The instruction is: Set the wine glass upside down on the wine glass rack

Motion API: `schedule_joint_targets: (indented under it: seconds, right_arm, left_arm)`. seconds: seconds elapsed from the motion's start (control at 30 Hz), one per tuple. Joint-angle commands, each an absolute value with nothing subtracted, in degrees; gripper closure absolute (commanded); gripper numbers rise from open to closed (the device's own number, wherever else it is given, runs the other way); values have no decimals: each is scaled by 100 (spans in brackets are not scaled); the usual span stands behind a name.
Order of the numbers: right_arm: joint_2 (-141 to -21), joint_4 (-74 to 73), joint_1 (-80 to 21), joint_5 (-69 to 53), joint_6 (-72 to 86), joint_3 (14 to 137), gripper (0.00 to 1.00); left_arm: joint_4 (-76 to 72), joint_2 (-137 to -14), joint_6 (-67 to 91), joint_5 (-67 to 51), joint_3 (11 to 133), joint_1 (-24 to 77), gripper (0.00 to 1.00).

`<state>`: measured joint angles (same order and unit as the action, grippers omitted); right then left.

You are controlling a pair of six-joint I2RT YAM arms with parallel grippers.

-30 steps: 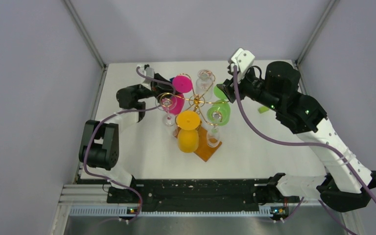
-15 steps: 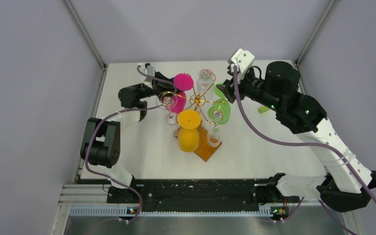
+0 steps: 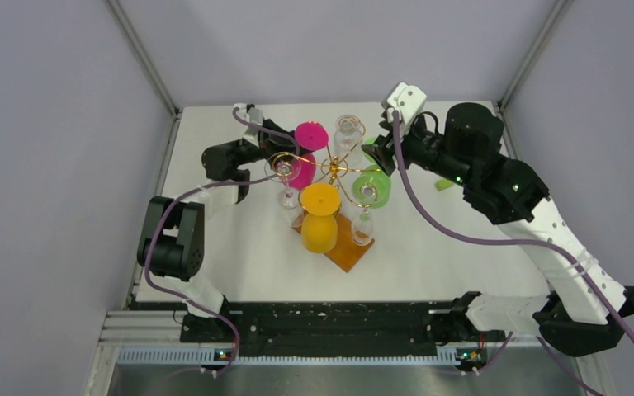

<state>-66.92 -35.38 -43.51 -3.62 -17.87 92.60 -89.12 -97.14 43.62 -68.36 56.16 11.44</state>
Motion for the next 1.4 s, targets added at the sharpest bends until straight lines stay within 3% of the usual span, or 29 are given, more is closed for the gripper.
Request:
schedule_joint_targets:
  seconds: [0.0, 0.5, 0.8, 1.07, 1.37]
  right_arm:
    - [-6812, -3552, -4412, -640, -1719, 9361, 43]
    - [-7748, -3954, -4436, -1010, -875, 10096, 50]
    - [-7845, -3652, -4564, -965, -321, 10020, 41]
    - [-8566, -4746, -4572, -631, 190, 10880, 33]
    - [-8690, -5012, -4629, -733, 317, 10982, 38]
  left_arm:
    - [-9281, -9725, 4422, -6521, 5851, 1147, 100]
    - [-9281, -9698, 4401, -6627, 5770, 1152, 100]
    - [-9281, -9693, 4345, -6659, 5748, 1143, 100]
    - [-9281, -9695, 4334, -6639, 5739, 1134, 100]
    - [-9281, -9656, 4339, -6656, 5748, 1135, 100]
